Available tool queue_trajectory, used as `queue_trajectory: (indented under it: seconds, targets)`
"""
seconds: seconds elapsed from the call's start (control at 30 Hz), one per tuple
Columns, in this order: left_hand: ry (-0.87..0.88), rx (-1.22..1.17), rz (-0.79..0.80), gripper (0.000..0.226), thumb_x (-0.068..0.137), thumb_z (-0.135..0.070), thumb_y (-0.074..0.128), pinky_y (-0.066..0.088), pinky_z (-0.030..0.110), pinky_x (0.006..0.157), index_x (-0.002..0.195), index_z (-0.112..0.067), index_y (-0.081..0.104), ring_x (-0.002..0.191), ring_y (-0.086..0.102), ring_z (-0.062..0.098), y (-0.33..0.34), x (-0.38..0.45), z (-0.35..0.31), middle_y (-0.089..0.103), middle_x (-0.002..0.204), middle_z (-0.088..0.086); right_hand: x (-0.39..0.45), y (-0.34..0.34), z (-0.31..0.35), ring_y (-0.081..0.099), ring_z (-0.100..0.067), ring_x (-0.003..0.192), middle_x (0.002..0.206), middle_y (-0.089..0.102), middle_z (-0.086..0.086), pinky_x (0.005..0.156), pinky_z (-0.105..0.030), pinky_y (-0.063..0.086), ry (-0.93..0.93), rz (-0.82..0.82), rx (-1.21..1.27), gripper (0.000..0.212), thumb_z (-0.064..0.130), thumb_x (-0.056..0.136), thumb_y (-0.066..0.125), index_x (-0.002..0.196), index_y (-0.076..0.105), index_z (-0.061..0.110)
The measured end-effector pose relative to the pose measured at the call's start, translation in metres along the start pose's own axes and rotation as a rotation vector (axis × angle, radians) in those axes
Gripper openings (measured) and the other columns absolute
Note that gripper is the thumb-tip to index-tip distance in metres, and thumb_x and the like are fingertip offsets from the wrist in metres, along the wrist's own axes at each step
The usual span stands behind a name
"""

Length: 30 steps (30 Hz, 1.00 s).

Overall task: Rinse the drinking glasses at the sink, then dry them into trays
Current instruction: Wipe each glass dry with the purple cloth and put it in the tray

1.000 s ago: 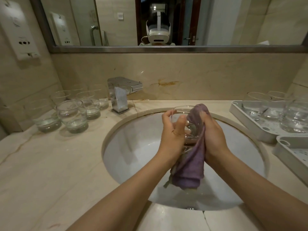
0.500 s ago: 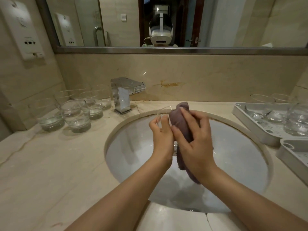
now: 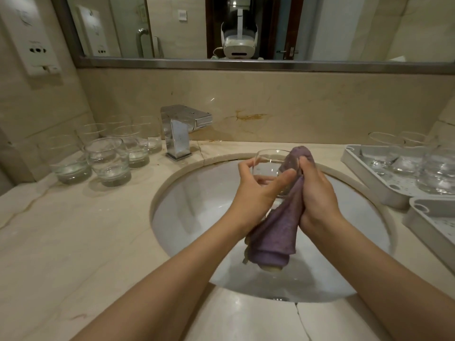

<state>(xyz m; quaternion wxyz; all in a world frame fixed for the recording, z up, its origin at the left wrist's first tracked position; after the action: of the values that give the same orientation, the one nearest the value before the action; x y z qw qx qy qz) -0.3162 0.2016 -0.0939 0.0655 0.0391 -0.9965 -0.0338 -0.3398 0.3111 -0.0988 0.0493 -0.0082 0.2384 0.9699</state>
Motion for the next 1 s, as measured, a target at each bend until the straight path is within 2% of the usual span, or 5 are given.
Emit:
queue_trajectory:
  seconds: [0.23, 0.4, 0.53, 0.7, 1.0]
  targets:
    - [0.061, -0.074, -0.2, 0.061, 0.09, -0.046, 0.061, 0.052, 0.036, 0.091, 0.135, -0.029, 0.024, 0.103, 0.061, 0.02, -0.025, 0.005, -0.005, 0.055, 0.12, 0.01, -0.022, 0.021, 0.03, 0.057, -0.001, 0.106, 0.116, 0.06, 0.003, 0.093, -0.016, 0.041, -0.489, 0.117, -0.454, 0.03, 0.026, 0.093, 0.06, 0.123, 0.062, 0.024]
    - [-0.03, -0.178, -0.285, 0.046, 0.101, -0.042, 0.035, 0.053, 0.023, 0.063, 0.135, -0.012, 0.032, 0.087, 0.06, 0.008, -0.03, 0.007, 0.009, 0.057, 0.112, 0.005, -0.044, 0.043, 0.014, 0.05, -0.018, 0.112, 0.122, 0.048, 0.0, 0.097, -0.029, 0.042, -0.965, 0.155, -0.847, 0.05, 0.037, 0.089, 0.054, 0.136, 0.051, 0.021]
    - [0.004, -0.119, -0.246, 0.047, 0.099, -0.045, 0.038, 0.053, 0.036, 0.081, 0.135, -0.015, 0.03, 0.087, 0.061, 0.013, -0.018, 0.004, 0.009, 0.057, 0.098, 0.003, -0.02, 0.026, 0.023, 0.055, -0.001, 0.105, 0.114, 0.054, 0.011, 0.092, -0.012, 0.04, -0.675, 0.018, -0.529, 0.035, 0.028, 0.093, 0.06, 0.127, 0.058, 0.021]
    - [0.079, 0.007, -0.075, 0.076, 0.079, -0.068, 0.054, 0.053, 0.025, 0.071, 0.137, -0.024, 0.028, 0.079, 0.063, 0.007, 0.0, 0.002, 0.006, 0.058, 0.105, 0.006, 0.007, 0.0, -0.011, 0.062, -0.042, 0.108, 0.116, 0.066, -0.024, 0.095, -0.057, 0.048, 0.023, 0.019, 0.003, 0.032, 0.029, 0.096, 0.055, 0.118, 0.061, 0.006]
    - [0.085, 0.075, -0.089, 0.061, 0.086, -0.037, 0.067, 0.052, 0.026, 0.083, 0.123, -0.033, 0.02, 0.089, 0.056, 0.012, -0.013, 0.003, -0.006, 0.047, 0.11, 0.006, -0.006, 0.002, 0.009, 0.065, -0.01, 0.094, 0.107, 0.068, -0.002, 0.082, -0.027, 0.052, -0.173, 0.006, -0.203, 0.022, 0.031, 0.098, 0.052, 0.114, 0.063, 0.02]
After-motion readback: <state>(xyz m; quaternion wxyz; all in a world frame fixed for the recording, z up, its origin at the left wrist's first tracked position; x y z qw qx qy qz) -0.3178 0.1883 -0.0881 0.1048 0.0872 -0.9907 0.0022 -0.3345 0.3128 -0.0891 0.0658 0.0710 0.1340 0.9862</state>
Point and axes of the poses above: each hand's wrist, its own x-axis towards the middle knuckle, its own y-axis out of the palm, z = x × y, the point moved 8 cm from there along x, towards the middle knuckle
